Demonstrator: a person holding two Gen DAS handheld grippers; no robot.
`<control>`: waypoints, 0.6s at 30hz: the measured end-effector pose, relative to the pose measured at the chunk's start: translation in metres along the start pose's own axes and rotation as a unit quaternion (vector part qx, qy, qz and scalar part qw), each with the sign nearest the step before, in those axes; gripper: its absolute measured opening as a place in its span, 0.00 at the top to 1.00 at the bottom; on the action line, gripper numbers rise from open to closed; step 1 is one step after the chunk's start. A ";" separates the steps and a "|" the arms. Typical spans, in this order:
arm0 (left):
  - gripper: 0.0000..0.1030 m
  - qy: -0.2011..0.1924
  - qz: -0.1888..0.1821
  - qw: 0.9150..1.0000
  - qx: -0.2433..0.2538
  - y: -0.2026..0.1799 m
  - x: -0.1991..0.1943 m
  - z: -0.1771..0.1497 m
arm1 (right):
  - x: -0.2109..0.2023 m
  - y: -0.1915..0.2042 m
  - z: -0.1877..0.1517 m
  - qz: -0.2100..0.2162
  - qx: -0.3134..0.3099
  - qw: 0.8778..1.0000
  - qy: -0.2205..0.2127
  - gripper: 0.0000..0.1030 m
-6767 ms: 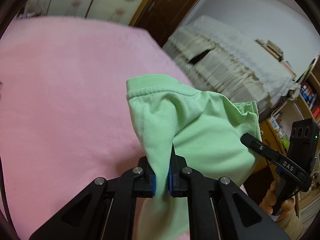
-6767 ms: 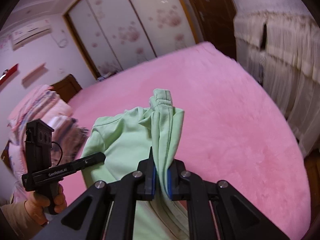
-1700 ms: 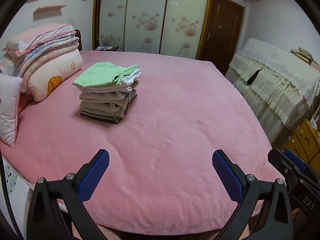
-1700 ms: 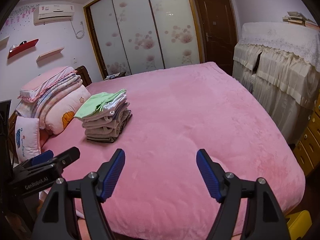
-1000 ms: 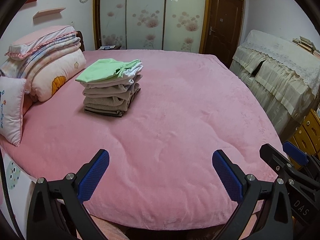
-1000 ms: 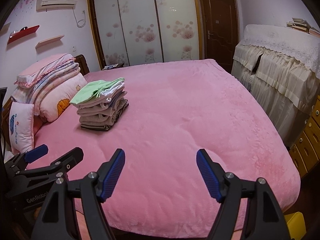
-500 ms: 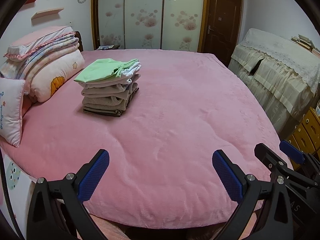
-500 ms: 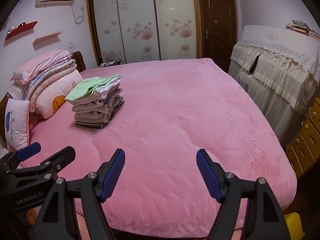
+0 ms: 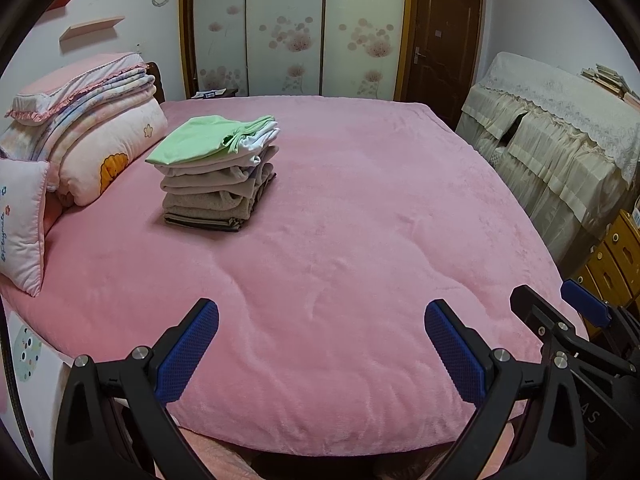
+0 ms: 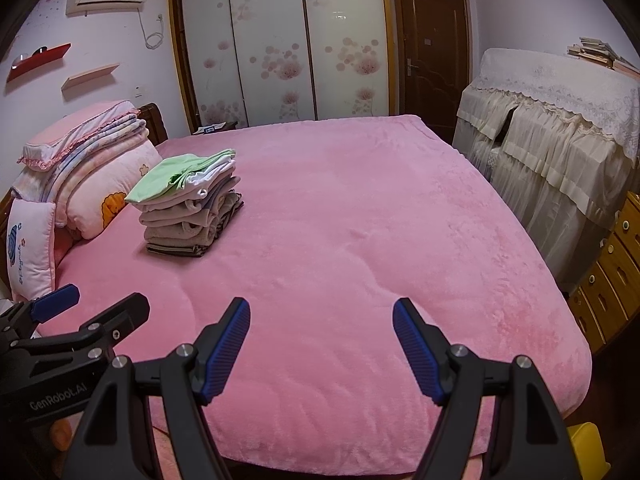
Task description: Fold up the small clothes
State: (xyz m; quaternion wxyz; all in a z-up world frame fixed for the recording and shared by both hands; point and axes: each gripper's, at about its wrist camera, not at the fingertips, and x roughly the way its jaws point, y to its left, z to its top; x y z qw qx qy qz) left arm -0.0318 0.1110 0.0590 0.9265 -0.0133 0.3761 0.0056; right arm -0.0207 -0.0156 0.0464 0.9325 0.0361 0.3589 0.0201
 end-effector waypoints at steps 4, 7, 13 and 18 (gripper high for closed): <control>0.01 0.002 0.001 1.000 0.001 -0.002 0.001 0.000 | 0.001 -0.001 -0.001 0.002 0.002 1.000 0.002 0.28; 0.01 0.002 0.002 1.000 0.001 -0.002 0.001 0.000 | 0.001 -0.002 -0.002 0.001 0.002 1.000 0.002 0.28; 0.01 0.005 0.004 1.000 0.003 -0.002 0.003 -0.002 | 0.005 -0.006 -0.007 0.000 0.008 1.000 0.006 0.28; 0.01 0.009 0.005 1.000 0.004 -0.002 0.007 -0.003 | 0.007 -0.007 -0.009 0.000 0.010 1.000 0.009 0.28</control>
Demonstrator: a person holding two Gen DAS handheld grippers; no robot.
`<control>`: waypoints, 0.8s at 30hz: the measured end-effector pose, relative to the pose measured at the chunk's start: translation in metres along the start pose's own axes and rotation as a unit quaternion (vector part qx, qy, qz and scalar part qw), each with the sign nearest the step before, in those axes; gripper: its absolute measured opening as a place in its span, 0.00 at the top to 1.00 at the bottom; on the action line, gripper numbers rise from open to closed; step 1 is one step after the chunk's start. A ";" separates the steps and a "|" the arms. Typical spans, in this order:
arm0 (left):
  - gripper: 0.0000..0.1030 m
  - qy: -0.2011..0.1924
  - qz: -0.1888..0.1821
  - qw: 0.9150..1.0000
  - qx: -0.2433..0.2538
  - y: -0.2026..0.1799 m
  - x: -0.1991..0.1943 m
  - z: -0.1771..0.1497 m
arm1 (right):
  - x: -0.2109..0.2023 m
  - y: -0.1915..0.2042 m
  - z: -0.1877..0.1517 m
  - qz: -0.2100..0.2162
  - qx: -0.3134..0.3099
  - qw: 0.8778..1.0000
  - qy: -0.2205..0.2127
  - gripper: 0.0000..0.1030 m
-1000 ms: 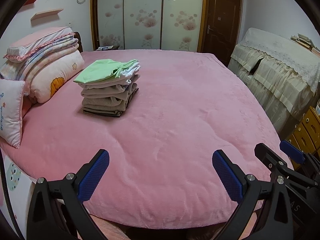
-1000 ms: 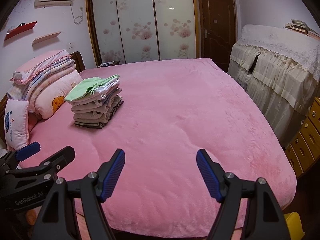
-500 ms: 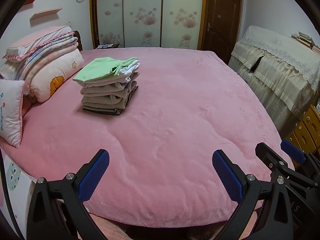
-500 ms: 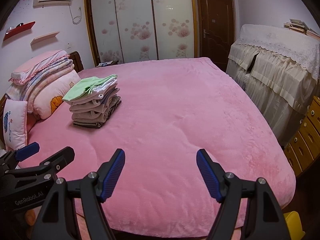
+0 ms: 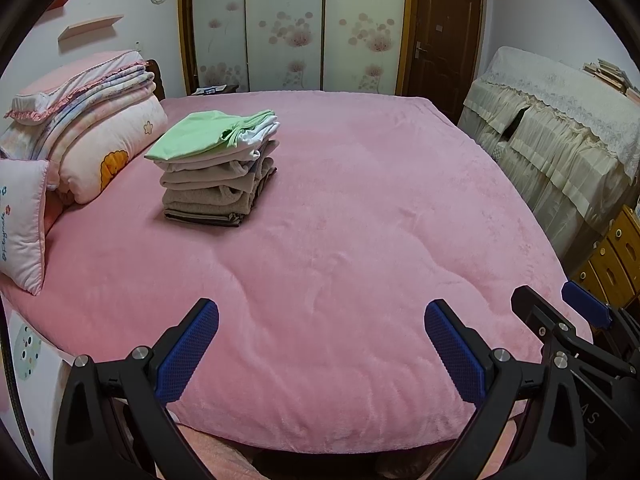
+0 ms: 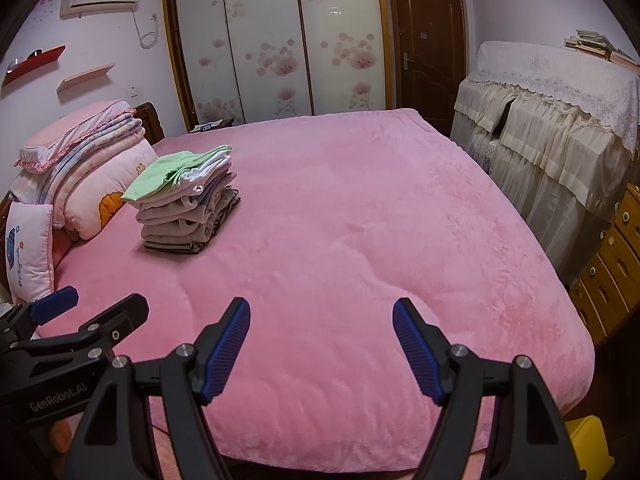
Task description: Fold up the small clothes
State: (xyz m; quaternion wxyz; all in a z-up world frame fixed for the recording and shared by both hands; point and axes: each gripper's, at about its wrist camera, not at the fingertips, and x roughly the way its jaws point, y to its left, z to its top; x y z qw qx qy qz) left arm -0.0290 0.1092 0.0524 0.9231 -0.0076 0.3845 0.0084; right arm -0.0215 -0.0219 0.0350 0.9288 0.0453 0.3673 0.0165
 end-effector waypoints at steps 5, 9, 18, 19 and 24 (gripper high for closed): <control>0.01 0.002 0.001 1.000 0.000 -0.002 0.001 0.000 | 0.001 -0.001 0.000 -0.002 0.000 1.000 0.001 0.28; 0.01 0.003 0.001 1.000 0.000 -0.002 0.001 -0.001 | 0.002 -0.002 -0.001 -0.002 -0.001 1.000 0.002 0.28; 0.01 0.003 0.002 1.000 0.000 0.000 0.003 -0.002 | 0.005 -0.002 -0.001 -0.003 0.000 1.000 0.003 0.28; 0.01 0.003 0.002 1.000 0.000 0.000 0.003 -0.002 | 0.005 -0.002 -0.001 -0.003 0.000 1.000 0.003 0.28; 0.01 0.003 0.001 1.000 0.001 0.000 0.003 -0.002 | 0.005 -0.003 -0.002 -0.003 0.000 1.000 0.003 0.28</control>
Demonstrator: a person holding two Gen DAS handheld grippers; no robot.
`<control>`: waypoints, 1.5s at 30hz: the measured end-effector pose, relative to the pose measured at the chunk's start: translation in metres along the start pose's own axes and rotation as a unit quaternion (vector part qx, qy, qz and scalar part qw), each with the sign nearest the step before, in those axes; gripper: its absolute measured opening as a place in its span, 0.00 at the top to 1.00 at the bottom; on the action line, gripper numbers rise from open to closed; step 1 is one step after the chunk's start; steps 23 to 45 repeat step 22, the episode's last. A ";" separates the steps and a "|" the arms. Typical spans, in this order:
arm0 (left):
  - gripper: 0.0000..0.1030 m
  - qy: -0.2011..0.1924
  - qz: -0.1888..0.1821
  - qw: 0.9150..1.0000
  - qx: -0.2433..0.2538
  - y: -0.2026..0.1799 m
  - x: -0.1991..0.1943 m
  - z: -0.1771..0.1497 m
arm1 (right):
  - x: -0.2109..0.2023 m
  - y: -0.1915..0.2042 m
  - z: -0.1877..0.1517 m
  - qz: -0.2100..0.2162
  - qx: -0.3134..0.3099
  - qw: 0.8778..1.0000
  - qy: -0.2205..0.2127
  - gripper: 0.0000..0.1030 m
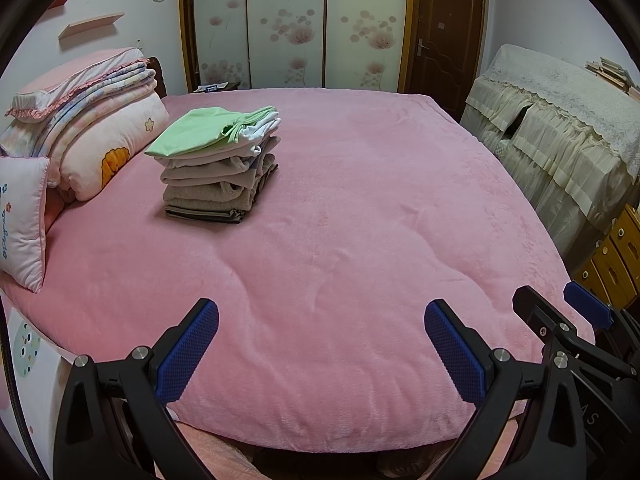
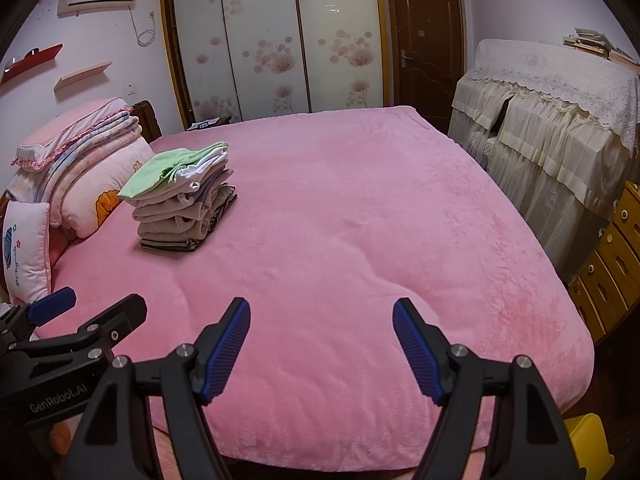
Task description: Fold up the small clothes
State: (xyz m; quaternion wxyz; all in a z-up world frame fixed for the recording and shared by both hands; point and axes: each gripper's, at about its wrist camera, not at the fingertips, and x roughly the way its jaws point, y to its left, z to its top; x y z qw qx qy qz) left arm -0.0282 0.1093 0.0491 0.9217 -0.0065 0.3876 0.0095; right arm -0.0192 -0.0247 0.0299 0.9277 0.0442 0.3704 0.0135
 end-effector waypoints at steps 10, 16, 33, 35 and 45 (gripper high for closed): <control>0.01 -0.001 0.002 1.000 0.000 -0.001 0.000 -0.003 | 0.000 -0.001 0.001 0.000 -0.001 1.000 0.000 0.28; 0.01 -0.001 0.003 1.000 0.000 -0.002 0.000 -0.004 | 0.000 -0.001 0.001 0.000 -0.001 1.000 0.000 0.28; 0.01 0.003 0.003 1.000 -0.001 -0.002 0.001 -0.006 | 0.000 -0.001 0.001 0.000 -0.001 1.000 0.001 0.28; 0.01 0.003 0.003 1.000 -0.001 -0.002 0.001 -0.006 | 0.000 -0.001 0.001 0.000 -0.001 1.000 0.001 0.28; 0.01 0.003 0.003 1.000 -0.001 -0.002 0.001 -0.006 | 0.000 -0.001 0.001 0.000 -0.001 1.000 0.001 0.28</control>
